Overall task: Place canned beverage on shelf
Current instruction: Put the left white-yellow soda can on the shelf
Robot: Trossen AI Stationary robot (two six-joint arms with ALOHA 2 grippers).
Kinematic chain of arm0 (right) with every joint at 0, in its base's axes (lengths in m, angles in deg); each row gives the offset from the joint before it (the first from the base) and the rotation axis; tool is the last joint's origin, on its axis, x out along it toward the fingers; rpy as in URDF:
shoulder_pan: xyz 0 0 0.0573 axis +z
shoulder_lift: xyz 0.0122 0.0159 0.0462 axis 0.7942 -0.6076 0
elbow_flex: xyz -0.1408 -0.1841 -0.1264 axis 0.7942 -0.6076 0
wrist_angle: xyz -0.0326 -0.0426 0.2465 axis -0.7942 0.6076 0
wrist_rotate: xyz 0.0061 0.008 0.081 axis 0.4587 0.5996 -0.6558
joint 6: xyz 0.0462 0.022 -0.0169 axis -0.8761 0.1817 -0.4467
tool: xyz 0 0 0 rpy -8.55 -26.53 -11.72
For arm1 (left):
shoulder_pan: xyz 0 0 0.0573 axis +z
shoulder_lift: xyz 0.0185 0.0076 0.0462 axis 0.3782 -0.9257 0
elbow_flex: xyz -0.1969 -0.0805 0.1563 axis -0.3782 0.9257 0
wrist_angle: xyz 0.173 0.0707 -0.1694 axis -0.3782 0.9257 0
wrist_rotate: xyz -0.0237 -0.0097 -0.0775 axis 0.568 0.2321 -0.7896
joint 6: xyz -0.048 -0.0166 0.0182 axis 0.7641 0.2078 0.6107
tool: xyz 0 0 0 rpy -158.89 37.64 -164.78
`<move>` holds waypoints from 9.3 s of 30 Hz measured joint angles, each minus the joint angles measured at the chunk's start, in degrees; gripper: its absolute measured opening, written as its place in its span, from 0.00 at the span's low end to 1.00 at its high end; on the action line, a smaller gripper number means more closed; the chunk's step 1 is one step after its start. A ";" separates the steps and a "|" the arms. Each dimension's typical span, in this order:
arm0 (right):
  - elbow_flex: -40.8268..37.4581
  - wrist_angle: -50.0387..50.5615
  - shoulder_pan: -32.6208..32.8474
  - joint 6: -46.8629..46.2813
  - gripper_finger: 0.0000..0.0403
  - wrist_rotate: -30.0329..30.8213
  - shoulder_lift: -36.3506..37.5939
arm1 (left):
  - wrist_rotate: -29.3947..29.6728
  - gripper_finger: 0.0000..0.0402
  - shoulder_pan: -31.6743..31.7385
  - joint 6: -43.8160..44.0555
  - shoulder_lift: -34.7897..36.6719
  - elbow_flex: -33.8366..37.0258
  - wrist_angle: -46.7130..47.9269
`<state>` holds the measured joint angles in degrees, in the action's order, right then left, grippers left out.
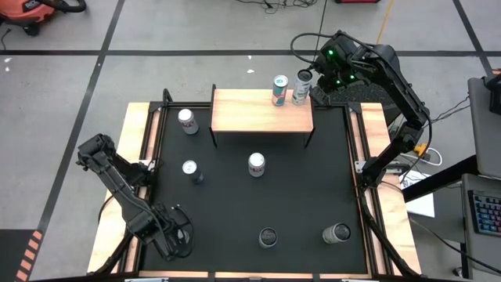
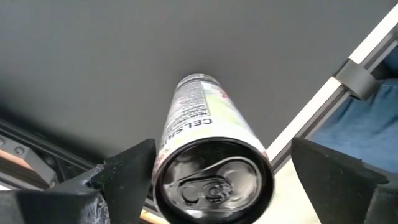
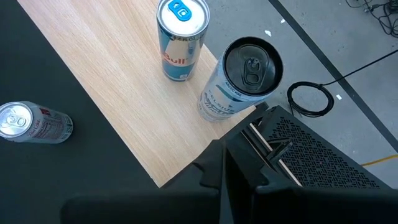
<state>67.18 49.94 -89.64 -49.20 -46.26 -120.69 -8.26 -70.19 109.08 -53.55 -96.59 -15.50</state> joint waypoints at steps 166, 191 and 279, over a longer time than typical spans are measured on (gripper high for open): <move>0.00 -2.64 0.00 -3.63 0.00 0.00 -0.02 | 4.69 0.61 78.06 -101.09 -14.54 -51.22 19.18; 0.00 -5.22 0.00 -3.68 0.00 -4.22 -0.02 | 1.42 0.61 80.62 -102.16 -17.99 -52.13 19.20; 0.00 -12.88 0.28 -7.15 0.79 -10.69 0.13 | 1.39 0.61 80.56 -102.62 -17.27 -52.02 19.31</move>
<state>67.18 37.07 -89.36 -56.35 -56.95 -120.56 -6.87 10.37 6.47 -70.82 -148.61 3.81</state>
